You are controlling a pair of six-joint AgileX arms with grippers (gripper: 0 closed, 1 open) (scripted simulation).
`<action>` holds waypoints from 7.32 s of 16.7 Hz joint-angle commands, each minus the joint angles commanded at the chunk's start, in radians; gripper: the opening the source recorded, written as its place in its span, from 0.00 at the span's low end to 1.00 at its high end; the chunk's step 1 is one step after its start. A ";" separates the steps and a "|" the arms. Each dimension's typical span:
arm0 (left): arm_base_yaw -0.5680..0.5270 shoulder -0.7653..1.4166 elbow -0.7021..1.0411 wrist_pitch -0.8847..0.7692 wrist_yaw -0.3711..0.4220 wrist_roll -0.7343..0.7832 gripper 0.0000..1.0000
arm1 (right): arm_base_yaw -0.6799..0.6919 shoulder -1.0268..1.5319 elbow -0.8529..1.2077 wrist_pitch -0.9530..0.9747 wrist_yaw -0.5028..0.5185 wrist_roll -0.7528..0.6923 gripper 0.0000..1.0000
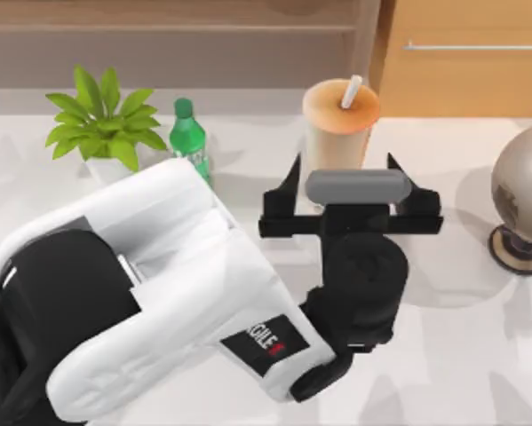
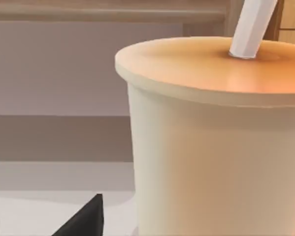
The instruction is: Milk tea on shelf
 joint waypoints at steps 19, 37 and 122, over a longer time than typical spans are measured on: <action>0.095 0.059 0.141 -0.086 0.095 -0.004 0.25 | 0.000 0.000 0.000 0.000 0.000 0.000 1.00; 0.092 0.030 0.138 -0.111 0.095 -0.002 0.00 | 0.000 0.000 0.000 0.000 0.000 0.000 1.00; 0.675 -0.325 0.362 -0.713 0.672 -0.007 0.00 | 0.000 0.000 0.000 0.000 0.000 0.000 1.00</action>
